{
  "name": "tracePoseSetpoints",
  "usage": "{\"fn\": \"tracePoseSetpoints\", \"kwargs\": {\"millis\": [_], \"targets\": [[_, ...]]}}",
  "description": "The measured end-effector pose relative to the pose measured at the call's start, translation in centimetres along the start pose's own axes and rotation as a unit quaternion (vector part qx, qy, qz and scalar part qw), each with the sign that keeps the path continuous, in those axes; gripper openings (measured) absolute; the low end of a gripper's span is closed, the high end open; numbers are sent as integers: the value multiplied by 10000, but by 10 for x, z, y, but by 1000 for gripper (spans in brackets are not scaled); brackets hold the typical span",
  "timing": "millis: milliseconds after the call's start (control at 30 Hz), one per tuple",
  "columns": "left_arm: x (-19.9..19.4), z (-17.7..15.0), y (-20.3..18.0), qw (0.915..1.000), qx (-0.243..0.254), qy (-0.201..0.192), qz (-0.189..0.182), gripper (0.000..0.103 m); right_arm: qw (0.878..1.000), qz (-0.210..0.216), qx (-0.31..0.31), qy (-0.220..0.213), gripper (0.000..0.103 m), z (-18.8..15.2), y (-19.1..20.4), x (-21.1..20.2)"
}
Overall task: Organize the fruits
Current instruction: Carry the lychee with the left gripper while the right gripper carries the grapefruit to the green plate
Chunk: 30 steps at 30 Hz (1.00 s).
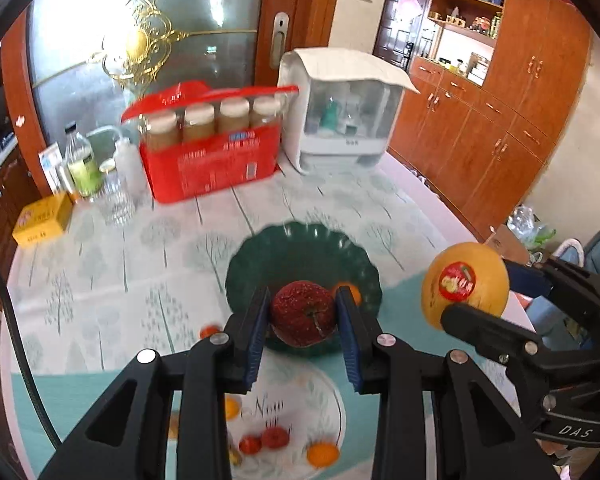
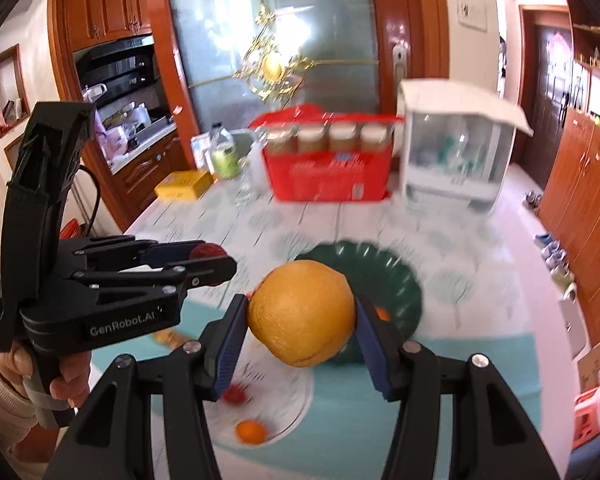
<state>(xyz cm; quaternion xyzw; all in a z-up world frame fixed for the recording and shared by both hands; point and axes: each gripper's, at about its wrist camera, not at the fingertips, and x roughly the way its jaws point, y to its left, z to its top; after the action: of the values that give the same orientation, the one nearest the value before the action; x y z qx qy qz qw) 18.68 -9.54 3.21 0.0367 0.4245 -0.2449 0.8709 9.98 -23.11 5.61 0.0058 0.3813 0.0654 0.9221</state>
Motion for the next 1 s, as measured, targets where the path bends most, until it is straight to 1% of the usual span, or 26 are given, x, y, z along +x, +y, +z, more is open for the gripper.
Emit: {"fn": "tracePoseSetpoints", "kwargs": {"millis": [167,300,400,533,700,833,1000], "targets": [[30,32,-6,9996,-58,107,251,32,9997,-220,56,43,54,32,-35,25],[68,49,1,9983,-348,313,335,32,9991,-265,292,178,54,46,-65,53],[94,53,9,9963,-592,508,371,32,9978,-289,486,332,54,51,-88,78],[127,46,19,9920,-872,800,438,32,9950,-228,738,636,54,43,-110,112],[163,32,24,9870,-988,1135,560,32,9908,-60,822,1071,54,25,-116,153],[186,25,28,9839,-1101,1277,595,32,9881,47,727,1354,54,10,-112,181],[212,23,29,9809,-1253,1353,620,32,9834,131,728,1655,54,-4,-113,212]]}}
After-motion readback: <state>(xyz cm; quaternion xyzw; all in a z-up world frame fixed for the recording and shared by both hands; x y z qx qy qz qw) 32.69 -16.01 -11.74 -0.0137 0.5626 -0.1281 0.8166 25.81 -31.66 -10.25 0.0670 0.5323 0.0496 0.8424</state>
